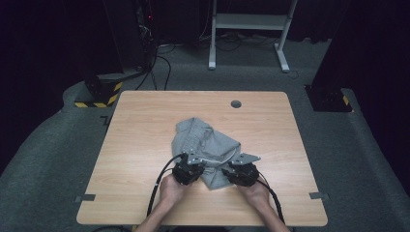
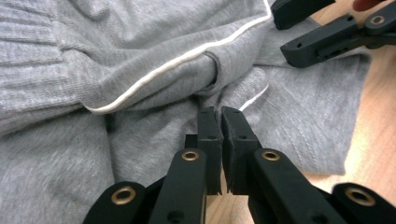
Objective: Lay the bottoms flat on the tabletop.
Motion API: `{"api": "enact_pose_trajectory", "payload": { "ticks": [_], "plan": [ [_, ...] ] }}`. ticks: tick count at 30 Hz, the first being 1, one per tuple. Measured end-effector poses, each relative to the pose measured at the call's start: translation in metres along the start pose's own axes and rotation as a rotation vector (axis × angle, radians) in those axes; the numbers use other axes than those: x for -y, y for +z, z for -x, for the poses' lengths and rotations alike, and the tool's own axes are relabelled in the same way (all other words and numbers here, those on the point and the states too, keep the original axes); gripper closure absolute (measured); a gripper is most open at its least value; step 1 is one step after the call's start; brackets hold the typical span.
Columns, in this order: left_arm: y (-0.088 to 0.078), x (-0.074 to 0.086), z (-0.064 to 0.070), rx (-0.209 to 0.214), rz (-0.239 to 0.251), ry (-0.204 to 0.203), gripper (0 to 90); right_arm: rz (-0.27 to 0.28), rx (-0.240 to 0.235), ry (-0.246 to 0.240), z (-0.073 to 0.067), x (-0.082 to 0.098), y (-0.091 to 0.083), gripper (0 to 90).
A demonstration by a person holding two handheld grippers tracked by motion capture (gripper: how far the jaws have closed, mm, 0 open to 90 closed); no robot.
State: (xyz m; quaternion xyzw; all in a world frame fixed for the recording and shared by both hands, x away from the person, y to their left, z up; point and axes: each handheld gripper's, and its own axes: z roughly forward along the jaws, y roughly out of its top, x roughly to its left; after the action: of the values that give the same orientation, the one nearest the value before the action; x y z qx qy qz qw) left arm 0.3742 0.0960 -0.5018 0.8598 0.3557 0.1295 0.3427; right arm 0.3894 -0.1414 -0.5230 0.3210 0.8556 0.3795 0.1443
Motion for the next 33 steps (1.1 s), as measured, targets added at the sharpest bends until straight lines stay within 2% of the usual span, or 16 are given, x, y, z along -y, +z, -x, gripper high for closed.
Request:
{"api": "enact_pose_trajectory", "payload": {
  "ticks": [5,13,14,18,21,26,33],
  "plan": [
    [-0.006,0.0,-0.001,0.004,0.004,-0.006,87.1,-0.001,-0.001,0.001,0.0,0.0,0.0,56.3],
    [-0.03,0.007,-0.002,0.012,0.018,-0.016,87.1,0.0,-0.002,0.0,0.0,0.0,0.0,55.2],
    [-0.038,0.011,-0.003,0.008,0.02,-0.025,87.1,0.0,-0.004,-0.001,0.0,0.0,0.0,54.6],
    [-0.055,0.024,-0.006,-0.012,0.029,-0.042,87.1,-0.002,-0.002,-0.001,0.0,0.0,0.0,51.8],
    [-0.065,0.034,-0.008,-0.018,0.019,-0.049,87.1,-0.005,0.013,-0.014,-0.002,0.0,0.001,50.6],
    [-0.078,0.048,-0.011,-0.044,0.001,-0.06,87.1,-0.002,0.01,-0.01,-0.001,0.0,0.001,50.7],
    [-0.09,0.06,-0.011,-0.075,-0.017,-0.051,87.0,-0.002,0.012,-0.01,-0.001,0.0,0.001,50.6]
  ]
}}
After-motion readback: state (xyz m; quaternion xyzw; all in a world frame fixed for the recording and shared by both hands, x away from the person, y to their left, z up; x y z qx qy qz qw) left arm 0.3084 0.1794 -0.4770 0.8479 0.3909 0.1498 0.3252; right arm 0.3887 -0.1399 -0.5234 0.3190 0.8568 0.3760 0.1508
